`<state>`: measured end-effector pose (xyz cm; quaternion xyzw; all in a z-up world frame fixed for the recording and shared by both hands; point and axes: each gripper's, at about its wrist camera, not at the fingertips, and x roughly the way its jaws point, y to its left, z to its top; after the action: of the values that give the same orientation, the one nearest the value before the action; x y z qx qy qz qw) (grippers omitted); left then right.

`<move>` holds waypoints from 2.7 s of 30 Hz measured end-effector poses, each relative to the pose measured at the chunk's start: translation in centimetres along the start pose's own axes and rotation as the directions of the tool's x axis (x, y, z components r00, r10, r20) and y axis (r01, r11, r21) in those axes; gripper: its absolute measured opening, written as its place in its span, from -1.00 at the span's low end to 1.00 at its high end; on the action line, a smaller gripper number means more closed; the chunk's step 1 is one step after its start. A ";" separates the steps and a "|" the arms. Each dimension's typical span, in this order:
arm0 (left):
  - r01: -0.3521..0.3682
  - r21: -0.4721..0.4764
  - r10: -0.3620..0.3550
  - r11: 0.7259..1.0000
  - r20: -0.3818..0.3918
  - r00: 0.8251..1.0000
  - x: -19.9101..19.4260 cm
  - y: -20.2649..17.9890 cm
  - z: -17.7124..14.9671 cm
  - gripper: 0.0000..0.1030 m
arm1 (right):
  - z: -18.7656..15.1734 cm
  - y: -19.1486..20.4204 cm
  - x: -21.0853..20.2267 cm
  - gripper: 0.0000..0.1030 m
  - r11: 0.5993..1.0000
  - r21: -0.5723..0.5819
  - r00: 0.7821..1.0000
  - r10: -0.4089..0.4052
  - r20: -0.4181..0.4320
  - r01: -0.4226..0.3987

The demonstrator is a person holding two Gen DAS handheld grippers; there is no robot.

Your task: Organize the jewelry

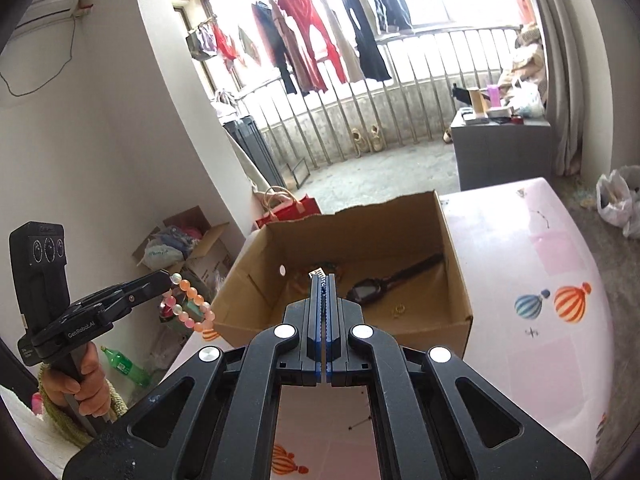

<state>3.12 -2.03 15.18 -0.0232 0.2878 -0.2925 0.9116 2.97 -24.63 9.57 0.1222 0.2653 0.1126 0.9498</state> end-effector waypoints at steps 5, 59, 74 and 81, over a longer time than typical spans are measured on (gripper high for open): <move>-0.061 0.007 0.062 0.998 -0.048 0.997 3.3 1.7 1.7 -0.82 | 1.6 -1.3 2.6 -1.00 1.000 -0.006 1.000 0.020 -0.011 -0.020; -0.211 0.004 0.203 0.977 -0.289 0.936 11.4 4.6 0.2 0.09 | 2.9 -6.0 7.5 -1.00 0.999 0.047 0.991 -0.009 -0.135 0.016; -0.302 -0.064 0.285 0.951 -0.198 0.938 8.6 6.4 -1.6 0.58 | 0.4 -4.5 12.5 -1.00 0.975 -0.196 0.880 -0.179 -0.439 0.101; -0.304 -0.071 0.284 0.950 -0.203 0.937 8.7 6.3 -1.7 0.60 | -0.3 -4.1 12.7 -0.95 0.943 -0.293 0.858 -0.278 -0.432 0.158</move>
<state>11.26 -1.32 7.99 0.0022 0.3882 -0.1388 0.9111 13.96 -24.91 2.08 -0.0587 0.4820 0.0619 0.8720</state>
